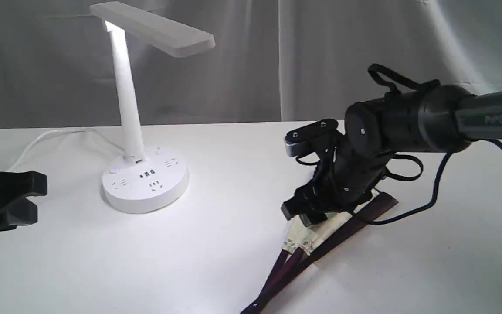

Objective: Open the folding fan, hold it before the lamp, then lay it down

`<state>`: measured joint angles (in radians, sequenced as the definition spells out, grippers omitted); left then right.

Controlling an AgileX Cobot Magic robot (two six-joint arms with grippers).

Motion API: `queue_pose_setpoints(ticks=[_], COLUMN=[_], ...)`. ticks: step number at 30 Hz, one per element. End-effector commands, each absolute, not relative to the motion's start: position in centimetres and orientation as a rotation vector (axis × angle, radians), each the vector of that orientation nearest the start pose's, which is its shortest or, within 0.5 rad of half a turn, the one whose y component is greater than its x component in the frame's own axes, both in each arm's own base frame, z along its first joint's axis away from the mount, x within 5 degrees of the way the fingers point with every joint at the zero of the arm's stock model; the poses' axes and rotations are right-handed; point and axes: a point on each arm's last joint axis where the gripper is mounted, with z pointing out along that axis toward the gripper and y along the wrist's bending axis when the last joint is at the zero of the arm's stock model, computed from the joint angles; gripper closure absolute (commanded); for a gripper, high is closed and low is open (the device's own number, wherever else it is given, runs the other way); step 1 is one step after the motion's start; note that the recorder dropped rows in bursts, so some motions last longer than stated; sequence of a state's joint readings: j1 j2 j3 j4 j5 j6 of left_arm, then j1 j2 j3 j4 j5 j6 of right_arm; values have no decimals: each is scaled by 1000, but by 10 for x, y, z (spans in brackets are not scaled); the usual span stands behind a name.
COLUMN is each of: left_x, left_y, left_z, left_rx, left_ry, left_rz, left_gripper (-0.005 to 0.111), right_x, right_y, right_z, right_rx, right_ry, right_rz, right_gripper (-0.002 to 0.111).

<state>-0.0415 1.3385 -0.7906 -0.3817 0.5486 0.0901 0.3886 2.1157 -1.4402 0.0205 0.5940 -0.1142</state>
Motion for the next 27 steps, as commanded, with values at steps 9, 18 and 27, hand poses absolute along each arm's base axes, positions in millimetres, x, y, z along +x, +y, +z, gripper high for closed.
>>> queue_pose_setpoints(ticks=[9,18,27], left_x=[258,256,255], left_y=[-27,-28,-29], left_z=[243,241,241], left_rx=[-185,-180,-179], left_ry=[2535,2566,2573], left_rz=[-358,-368,-370], left_gripper=[81,82,82], right_x=[397,380,358], right_y=[169,154,126], right_z=[198,206,211], right_rx=[-486,-334,-202], right_ry=[2687,2909,2907], right_rz=[196,325,395], right_gripper=[52,52,52])
